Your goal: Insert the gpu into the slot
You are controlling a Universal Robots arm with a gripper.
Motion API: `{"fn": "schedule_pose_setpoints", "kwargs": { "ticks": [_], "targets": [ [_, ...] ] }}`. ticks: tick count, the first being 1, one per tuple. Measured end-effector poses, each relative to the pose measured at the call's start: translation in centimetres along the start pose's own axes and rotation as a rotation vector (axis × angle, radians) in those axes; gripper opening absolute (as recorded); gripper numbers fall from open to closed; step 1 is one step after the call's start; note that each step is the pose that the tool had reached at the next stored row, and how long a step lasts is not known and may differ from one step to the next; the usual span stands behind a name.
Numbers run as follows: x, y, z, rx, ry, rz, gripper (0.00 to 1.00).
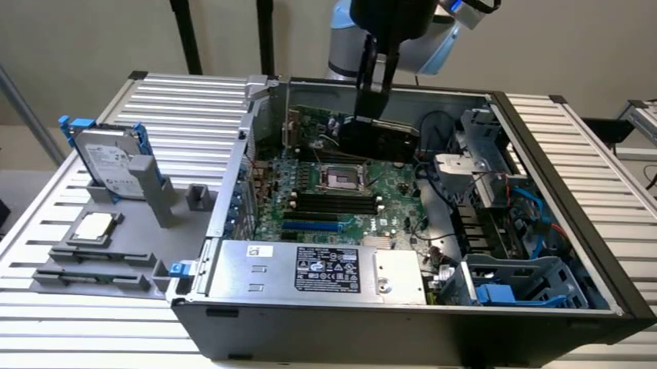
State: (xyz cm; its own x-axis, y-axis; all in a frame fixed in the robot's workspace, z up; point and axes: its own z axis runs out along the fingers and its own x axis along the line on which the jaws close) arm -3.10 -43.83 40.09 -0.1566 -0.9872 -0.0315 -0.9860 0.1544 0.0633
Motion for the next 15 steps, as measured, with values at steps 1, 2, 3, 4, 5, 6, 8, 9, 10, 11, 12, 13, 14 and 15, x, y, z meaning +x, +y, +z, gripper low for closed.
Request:
{"fn": "schedule_pose_setpoints", "kwargs": {
  "ticks": [1, 2, 3, 4, 5, 6, 8, 9, 10, 11, 12, 13, 14, 15],
  "targets": [
    [0.0, 0.01, 0.18, -0.0006, 0.0000, -0.015, 0.26],
    [0.0, 0.05, 0.37, -0.0012, -0.0001, -0.030, 0.26],
    [0.0, 0.13, 0.55, -0.0017, -0.0007, -0.040, 0.26],
    [0.1, 0.30, 0.75, -0.0020, -0.0012, -0.046, 0.26],
    [0.1, 0.50, 0.94, -0.0022, -0.0016, -0.050, 0.26],
    [0.2, 0.70, 1.13, -0.0025, -0.0017, -0.054, 0.26],
    [0.3, 1.10, 1.51, -0.0028, -0.0022, -0.060, 0.26],
    [0.3, 1.26, 1.70, -0.0029, -0.0023, -0.062, 0.26],
    [0.4, 1.39, 1.89, -0.0029, -0.0026, -0.064, 0.26],
    [0.5, 1.49, 2.08, -0.0031, -0.0028, -0.066, 0.26],
    [0.6, 1.59, 2.26, -0.0032, -0.0031, -0.068, 0.26],
    [0.7, 1.67, 2.45, -0.0033, -0.0034, -0.069, 0.26],
    [0.8, 1.76, 2.64, -0.0034, -0.0037, -0.071, 0.26],
    [0.9, 1.84, 2.82, -0.0035, -0.0040, -0.073, 0.26]
  ]
}}
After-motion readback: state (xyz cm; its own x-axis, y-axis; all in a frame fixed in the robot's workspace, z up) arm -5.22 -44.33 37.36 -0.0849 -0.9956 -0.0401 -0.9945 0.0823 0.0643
